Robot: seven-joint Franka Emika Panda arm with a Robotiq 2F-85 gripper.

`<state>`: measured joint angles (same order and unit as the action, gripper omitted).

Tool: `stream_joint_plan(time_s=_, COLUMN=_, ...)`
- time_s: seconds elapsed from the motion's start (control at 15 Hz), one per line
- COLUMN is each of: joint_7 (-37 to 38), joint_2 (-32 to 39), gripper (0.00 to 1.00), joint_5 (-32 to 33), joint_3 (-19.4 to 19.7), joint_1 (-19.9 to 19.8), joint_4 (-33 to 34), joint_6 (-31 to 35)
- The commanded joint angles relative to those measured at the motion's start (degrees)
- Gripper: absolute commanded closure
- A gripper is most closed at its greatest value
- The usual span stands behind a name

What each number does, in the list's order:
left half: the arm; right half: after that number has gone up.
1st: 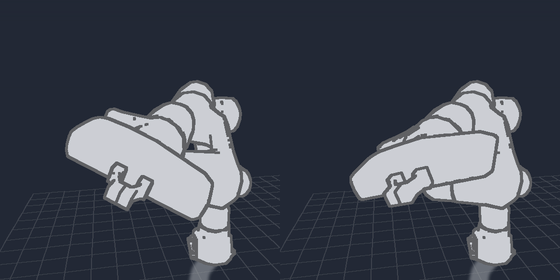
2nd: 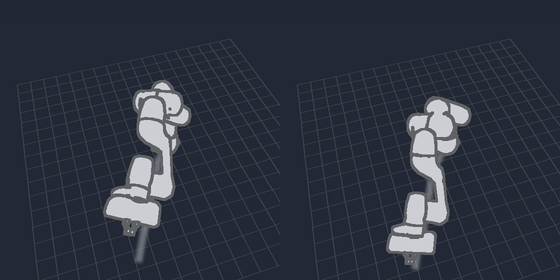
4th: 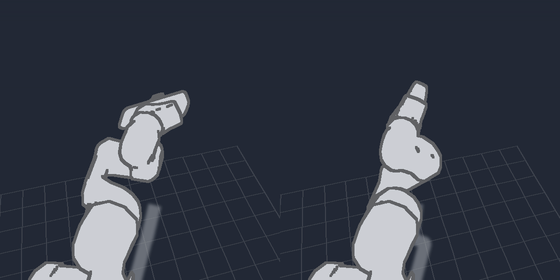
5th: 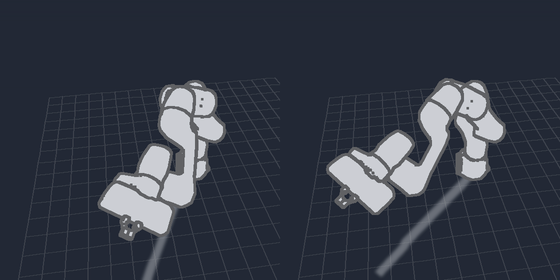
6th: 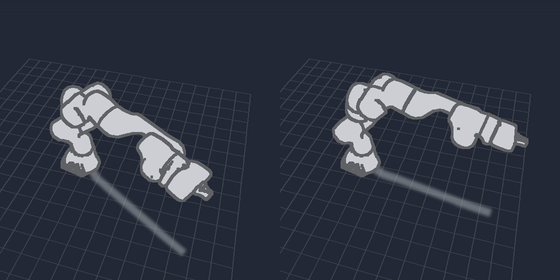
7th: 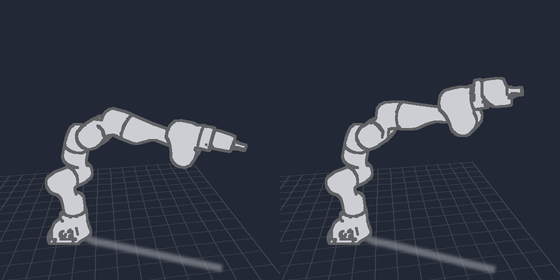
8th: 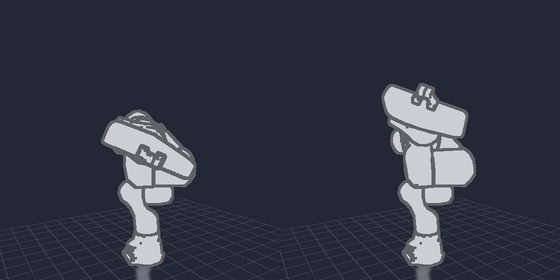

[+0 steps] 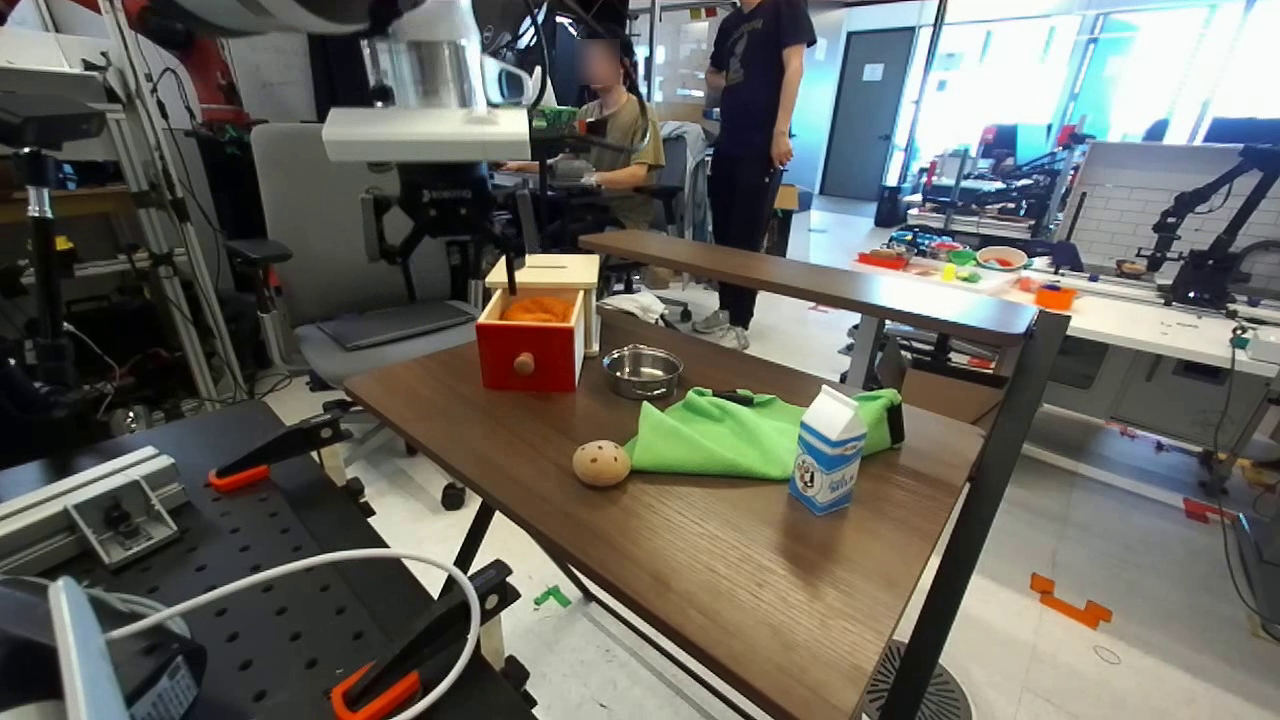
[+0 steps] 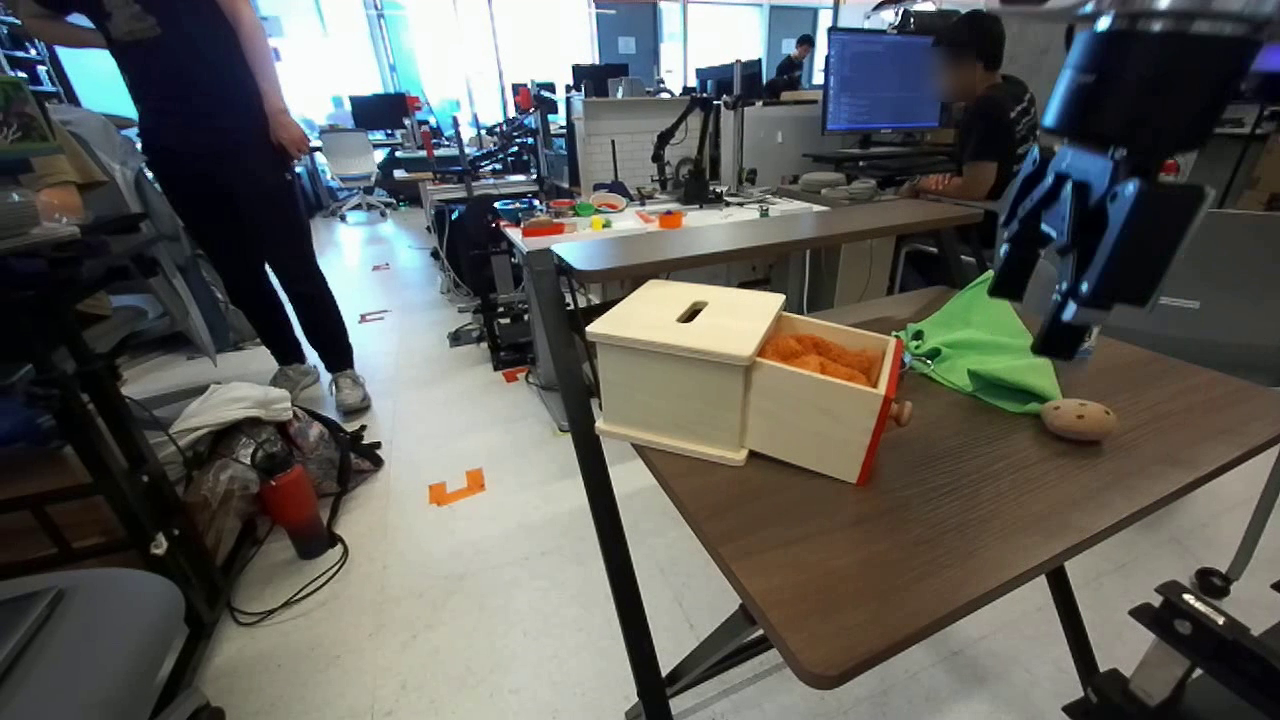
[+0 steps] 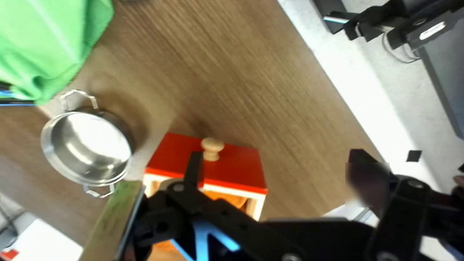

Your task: Open the drawer

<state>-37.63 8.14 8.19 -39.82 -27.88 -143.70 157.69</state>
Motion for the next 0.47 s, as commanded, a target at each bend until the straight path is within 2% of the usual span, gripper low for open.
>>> stream_joint_plan(time_s=0.0, joint_7=3.4, joint_2=-8.0, gripper=0.00, joint_5=-5.2, joint_3=0.1, joint_1=-1.5, joint_4=1.1, joint_6=-0.4)
stream_joint_plan(time_s=0.07, joint_7=4.8, joint_2=-9.5, gripper=0.00, joint_5=-6.8, joint_3=10.7, joint_1=8.8, joint_4=1.8, joint_6=-0.2)
stream_joint_plan(time_s=0.27, joint_7=15.7, joint_2=-12.5, gripper=0.00, joint_5=-0.8, joint_3=21.4, joint_1=16.2, joint_4=1.8, joint_6=0.3)
stream_joint_plan(time_s=0.33, joint_7=11.0, joint_2=-10.0, gripper=0.00, joint_5=-2.3, joint_3=23.4, joint_1=19.4, joint_4=2.4, joint_6=0.0)
stream_joint_plan(time_s=0.4, joint_7=13.3, joint_2=-10.8, gripper=0.00, joint_5=-1.3, joint_3=25.4, joint_1=20.6, joint_4=2.4, joint_6=0.0)
